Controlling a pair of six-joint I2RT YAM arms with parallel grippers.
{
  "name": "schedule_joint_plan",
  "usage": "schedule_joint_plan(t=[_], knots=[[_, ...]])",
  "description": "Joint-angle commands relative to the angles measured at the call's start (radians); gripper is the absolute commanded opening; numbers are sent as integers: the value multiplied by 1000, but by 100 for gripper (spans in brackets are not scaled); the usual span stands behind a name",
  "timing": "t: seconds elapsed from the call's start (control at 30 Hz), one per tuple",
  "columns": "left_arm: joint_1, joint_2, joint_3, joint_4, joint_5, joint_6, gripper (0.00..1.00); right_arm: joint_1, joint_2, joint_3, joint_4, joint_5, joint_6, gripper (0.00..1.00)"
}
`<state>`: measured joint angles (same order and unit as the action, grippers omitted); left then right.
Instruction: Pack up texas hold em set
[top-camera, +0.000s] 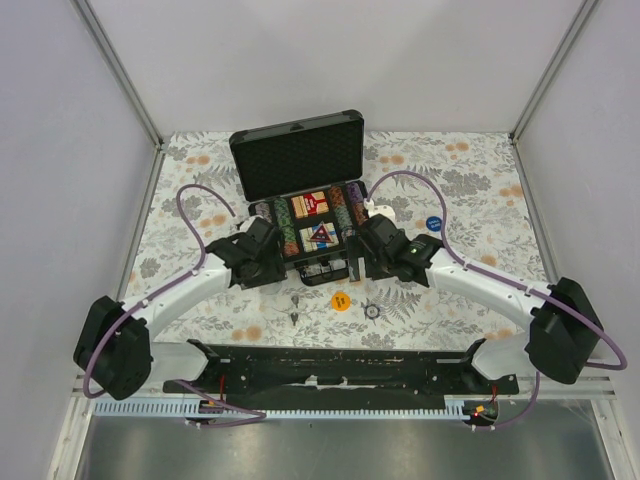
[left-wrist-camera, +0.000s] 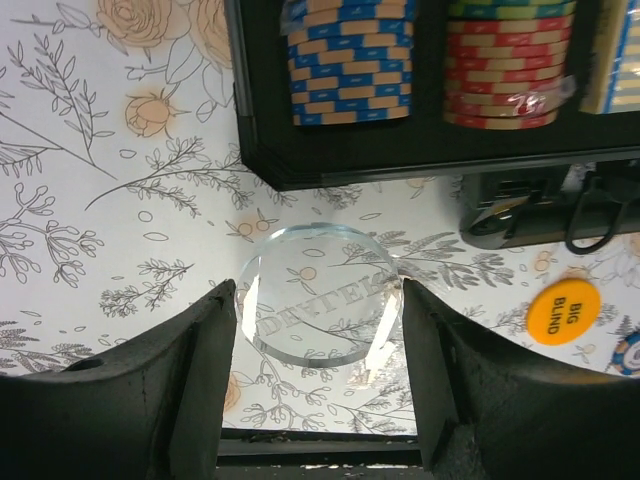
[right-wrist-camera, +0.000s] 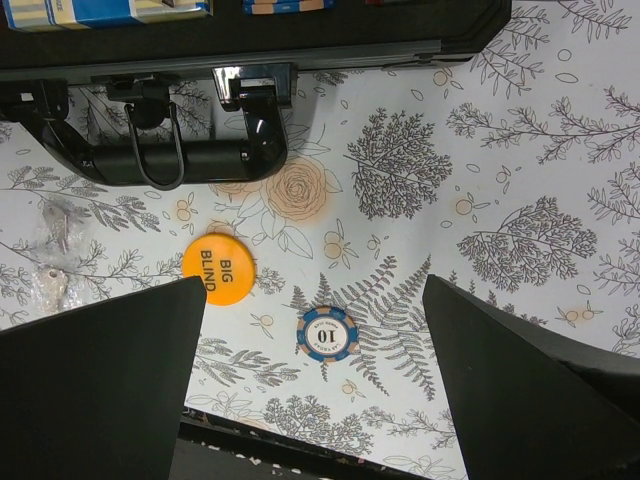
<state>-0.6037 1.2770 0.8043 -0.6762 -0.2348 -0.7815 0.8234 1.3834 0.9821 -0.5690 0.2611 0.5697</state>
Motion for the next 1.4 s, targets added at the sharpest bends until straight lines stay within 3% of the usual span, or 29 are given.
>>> schedule_joint_plan(t=[0.0, 0.13, 0.37, 0.73, 1.07, 1.37], knots=[[-5, -24, 90, -2, 8, 14, 54, -3, -41, -8, 12, 30, 19, 98], [-4, 36, 205, 36, 11, 47, 52, -10, -53, -7, 0, 43, 16, 98], [-4, 286, 482, 69, -21, 108, 51, -27, -75, -10, -31, 56, 6, 98], [-2, 623, 802, 121, -182, 125, 48, -58, -116, -26, -63, 55, 2, 98], [1, 765, 934, 106, -241, 125, 48, -63, -126, -39, -66, 52, 9, 98], [7, 809, 940, 86, -270, 108, 48, -66, -129, -46, -66, 52, 9, 98]])
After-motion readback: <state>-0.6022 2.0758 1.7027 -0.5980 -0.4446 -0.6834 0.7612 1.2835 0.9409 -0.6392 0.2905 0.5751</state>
